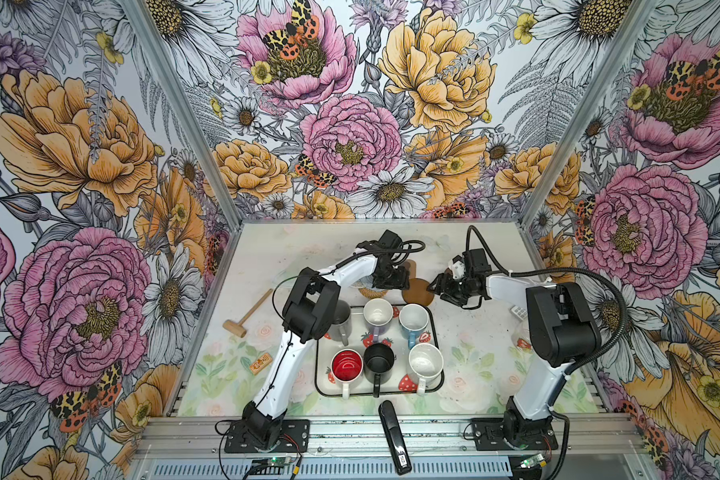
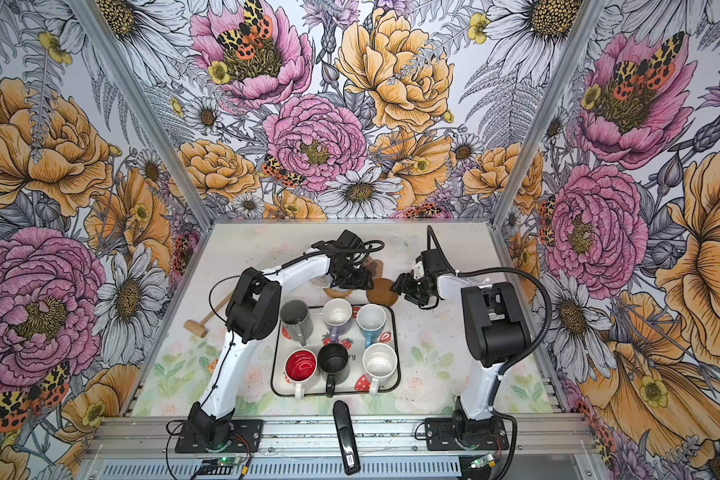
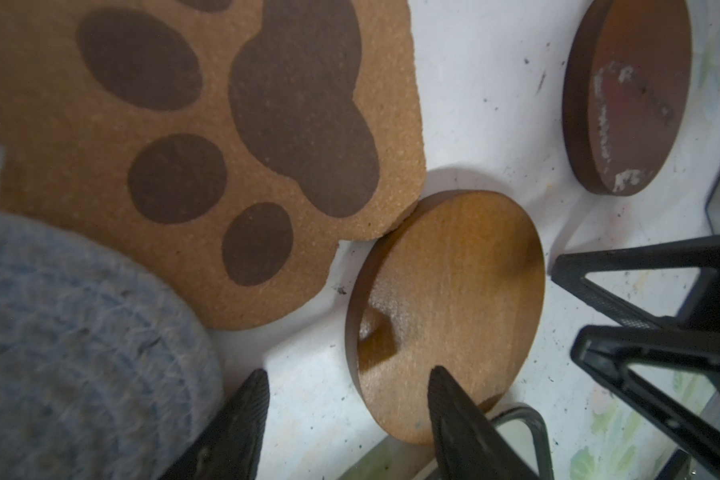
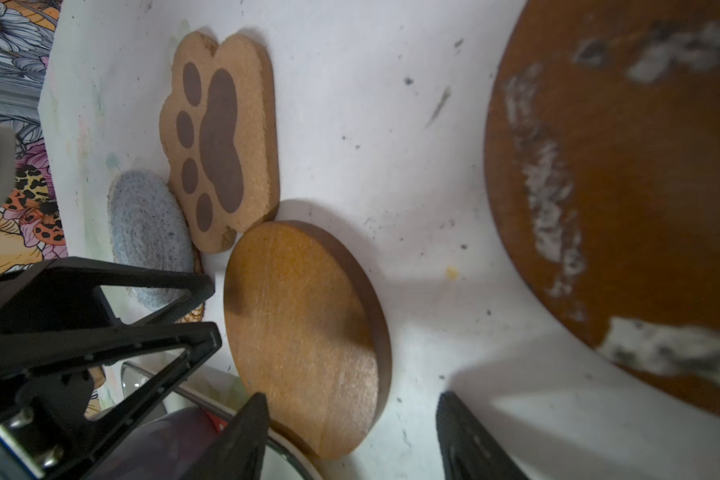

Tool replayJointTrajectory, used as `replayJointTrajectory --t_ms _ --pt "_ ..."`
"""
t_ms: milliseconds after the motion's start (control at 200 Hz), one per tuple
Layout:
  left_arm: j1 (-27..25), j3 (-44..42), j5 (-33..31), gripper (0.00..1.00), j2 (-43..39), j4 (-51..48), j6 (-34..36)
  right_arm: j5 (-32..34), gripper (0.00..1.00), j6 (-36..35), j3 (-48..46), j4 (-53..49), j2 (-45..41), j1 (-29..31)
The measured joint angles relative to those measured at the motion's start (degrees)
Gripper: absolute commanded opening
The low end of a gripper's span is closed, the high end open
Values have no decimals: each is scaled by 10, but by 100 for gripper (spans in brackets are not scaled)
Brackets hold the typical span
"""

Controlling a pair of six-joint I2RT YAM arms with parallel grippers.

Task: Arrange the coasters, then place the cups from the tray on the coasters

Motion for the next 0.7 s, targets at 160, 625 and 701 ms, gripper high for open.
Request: replayJointTrajectory --t_ms 160,625,701 --pt "-6 1 10 57 3 3 -7 -7 63 4 0 10 4 3" --pt "-17 31 32 48 26 4 -22 -19 44 19 0 27 20 5" --pt "-16 42 32 48 32 3 -25 -18 43 19 0 28 21 4"
